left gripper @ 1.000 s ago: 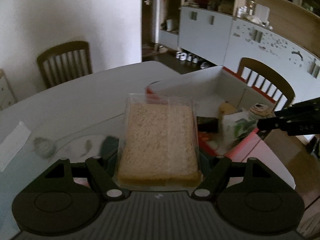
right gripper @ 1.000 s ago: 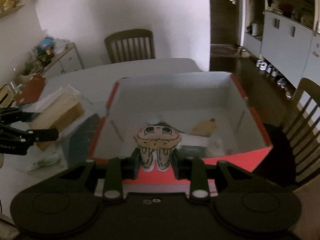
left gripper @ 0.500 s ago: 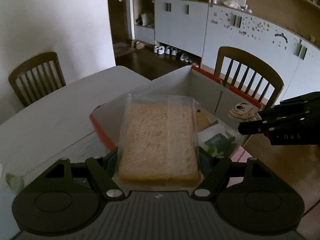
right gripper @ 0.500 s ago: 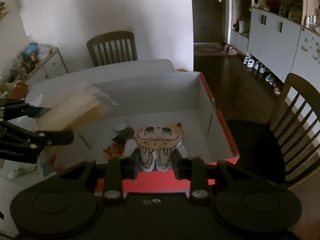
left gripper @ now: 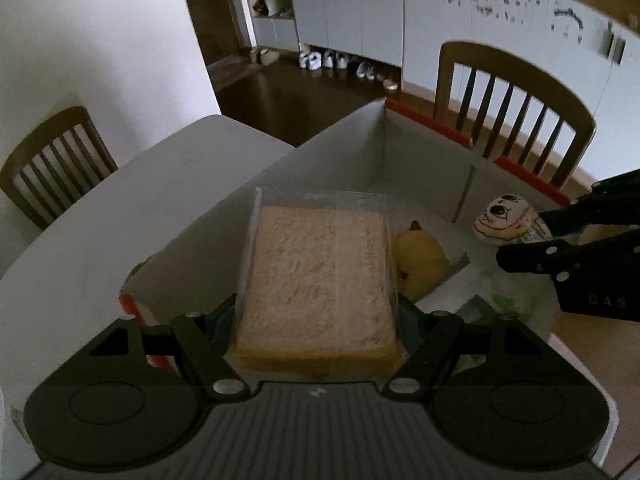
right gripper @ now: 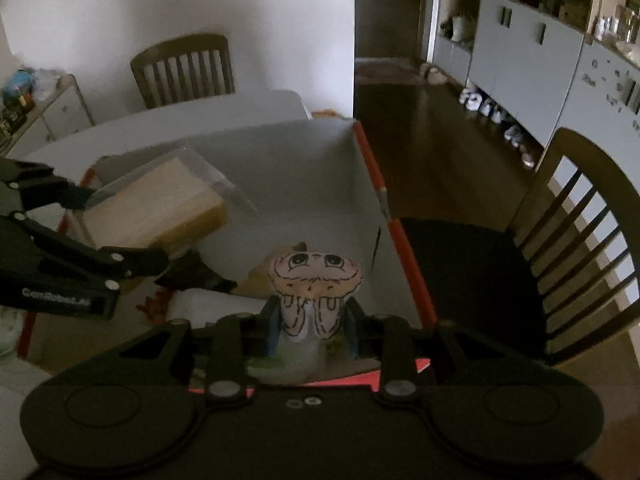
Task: Organize objects
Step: 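Carry the bread loaf and doll keychain with both tools into the red shoebox, then open both tools to release the bread and keychain in the box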
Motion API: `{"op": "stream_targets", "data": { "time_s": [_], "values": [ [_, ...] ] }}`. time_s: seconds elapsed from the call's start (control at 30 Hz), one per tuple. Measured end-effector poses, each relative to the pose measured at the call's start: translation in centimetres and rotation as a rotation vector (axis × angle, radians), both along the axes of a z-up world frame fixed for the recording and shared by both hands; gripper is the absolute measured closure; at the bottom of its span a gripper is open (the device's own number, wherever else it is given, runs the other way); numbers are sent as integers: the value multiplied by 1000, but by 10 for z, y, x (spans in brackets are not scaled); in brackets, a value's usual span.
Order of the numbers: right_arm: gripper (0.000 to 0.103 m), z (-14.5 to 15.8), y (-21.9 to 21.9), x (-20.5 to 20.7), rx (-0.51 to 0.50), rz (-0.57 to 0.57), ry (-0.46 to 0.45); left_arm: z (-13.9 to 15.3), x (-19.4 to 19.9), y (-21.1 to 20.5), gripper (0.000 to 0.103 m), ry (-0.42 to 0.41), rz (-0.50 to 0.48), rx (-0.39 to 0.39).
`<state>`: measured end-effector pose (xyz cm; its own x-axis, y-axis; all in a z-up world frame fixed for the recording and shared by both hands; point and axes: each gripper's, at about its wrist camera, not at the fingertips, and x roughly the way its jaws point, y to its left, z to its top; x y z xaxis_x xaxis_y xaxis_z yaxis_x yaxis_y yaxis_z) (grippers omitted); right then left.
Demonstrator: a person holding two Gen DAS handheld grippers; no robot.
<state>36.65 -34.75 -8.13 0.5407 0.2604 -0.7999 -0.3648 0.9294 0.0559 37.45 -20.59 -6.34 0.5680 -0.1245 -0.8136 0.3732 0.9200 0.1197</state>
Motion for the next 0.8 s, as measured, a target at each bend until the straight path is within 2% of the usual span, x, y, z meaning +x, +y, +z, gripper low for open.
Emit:
{"op": "stream_targets", "data": {
  "time_s": [0.1,0.3,0.5,0.67,0.8],
  "values": [
    [72,-3,4,2,3,-1,9,-9,10,-7,26,18,-17,36],
    [71,-10,8,11,-3,-14,33,-24,19,-20,26,59,-53,58],
    [69,-16,9,15,-13,-12,45,-28,26,-23,26,90,-67,50],
    [68,-17,13,15,-23,-9,49,-37,32,-27,26,121,-74,78],
    [65,-16,10,14,-26,-6,46,-39,33,-24,25,133,-62,60]
  ]
}}
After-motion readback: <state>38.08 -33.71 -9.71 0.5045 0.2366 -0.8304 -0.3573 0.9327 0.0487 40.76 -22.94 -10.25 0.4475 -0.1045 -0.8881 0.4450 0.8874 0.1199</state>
